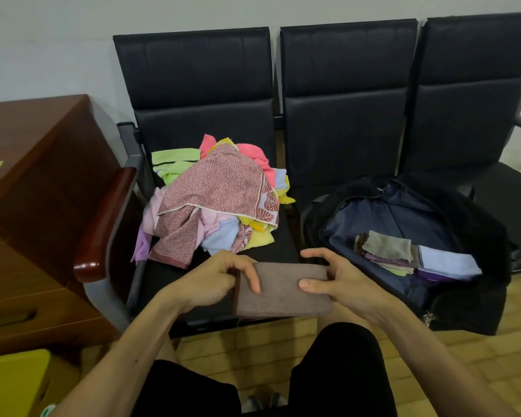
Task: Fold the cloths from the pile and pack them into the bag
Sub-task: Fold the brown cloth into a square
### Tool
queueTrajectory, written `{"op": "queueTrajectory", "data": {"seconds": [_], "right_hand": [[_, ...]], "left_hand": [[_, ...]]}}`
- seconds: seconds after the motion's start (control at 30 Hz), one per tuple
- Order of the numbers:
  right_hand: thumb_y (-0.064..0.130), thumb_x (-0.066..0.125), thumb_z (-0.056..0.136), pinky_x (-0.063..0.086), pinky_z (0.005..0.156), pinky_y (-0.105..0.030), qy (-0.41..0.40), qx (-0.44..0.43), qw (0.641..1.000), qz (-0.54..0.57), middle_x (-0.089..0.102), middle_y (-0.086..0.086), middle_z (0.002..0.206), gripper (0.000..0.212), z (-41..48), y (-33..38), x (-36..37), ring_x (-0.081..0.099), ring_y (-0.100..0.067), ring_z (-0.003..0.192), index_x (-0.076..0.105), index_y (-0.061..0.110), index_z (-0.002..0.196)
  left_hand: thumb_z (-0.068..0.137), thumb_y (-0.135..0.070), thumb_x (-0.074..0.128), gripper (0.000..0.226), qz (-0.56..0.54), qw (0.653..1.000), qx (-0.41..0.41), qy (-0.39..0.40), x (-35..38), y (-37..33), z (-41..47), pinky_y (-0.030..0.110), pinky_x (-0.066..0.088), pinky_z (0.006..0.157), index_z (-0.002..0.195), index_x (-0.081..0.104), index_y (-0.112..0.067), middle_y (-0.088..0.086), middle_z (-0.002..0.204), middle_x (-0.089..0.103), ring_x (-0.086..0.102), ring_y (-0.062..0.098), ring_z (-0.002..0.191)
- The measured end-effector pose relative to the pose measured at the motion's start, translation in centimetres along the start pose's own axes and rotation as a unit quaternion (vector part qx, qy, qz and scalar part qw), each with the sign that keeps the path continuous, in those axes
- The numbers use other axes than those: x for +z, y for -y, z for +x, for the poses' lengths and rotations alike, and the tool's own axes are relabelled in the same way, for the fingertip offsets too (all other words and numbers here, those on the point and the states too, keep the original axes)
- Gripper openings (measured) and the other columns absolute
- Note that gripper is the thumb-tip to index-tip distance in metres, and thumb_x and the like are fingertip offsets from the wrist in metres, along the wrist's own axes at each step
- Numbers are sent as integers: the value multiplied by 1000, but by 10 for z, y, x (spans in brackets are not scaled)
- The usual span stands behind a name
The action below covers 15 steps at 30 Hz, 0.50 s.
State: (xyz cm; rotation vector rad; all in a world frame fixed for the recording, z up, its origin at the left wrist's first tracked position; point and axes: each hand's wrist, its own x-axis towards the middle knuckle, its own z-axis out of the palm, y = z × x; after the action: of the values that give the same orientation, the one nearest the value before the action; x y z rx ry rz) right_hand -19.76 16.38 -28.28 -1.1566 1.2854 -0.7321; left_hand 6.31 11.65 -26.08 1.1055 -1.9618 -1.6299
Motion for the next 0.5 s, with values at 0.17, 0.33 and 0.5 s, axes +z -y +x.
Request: {"op": "queueTrajectory", "data": {"seconds": [0.17, 0.33, 0.5], "right_hand": [[29, 87, 55, 54, 96, -42, -72, -15, 995, 66, 58, -8, 126, 90, 2, -18, -19, 61, -23, 115, 43, 38, 133], [13, 82, 77, 57, 74, -23, -152, -29, 981, 117, 60, -6, 122, 78, -6, -43, -47, 64, -18, 106, 39, 33, 138], [18, 86, 72, 58, 88, -40, -278, -22, 953, 122, 63, -7, 119, 83, -23, -95, -99, 66, -19, 105, 35, 31, 136]], "left_hand": [[80, 27, 39, 62, -58, 998, -25, -18, 16, -15, 6, 21, 52, 78, 101, 74, -20, -3, 122, 58, 61, 5, 102], [73, 12, 54, 52, -172, 984, -52, -13, 38, -18, 38, 31, 54, 80, 111, 72, -19, 8, 130, 53, 57, 24, 112], [72, -17, 83, 32, -91, 994, -48, -20, 99, -19, 109, 26, 55, 79, 102, 74, -24, 3, 117, 63, 67, 12, 102]]}}
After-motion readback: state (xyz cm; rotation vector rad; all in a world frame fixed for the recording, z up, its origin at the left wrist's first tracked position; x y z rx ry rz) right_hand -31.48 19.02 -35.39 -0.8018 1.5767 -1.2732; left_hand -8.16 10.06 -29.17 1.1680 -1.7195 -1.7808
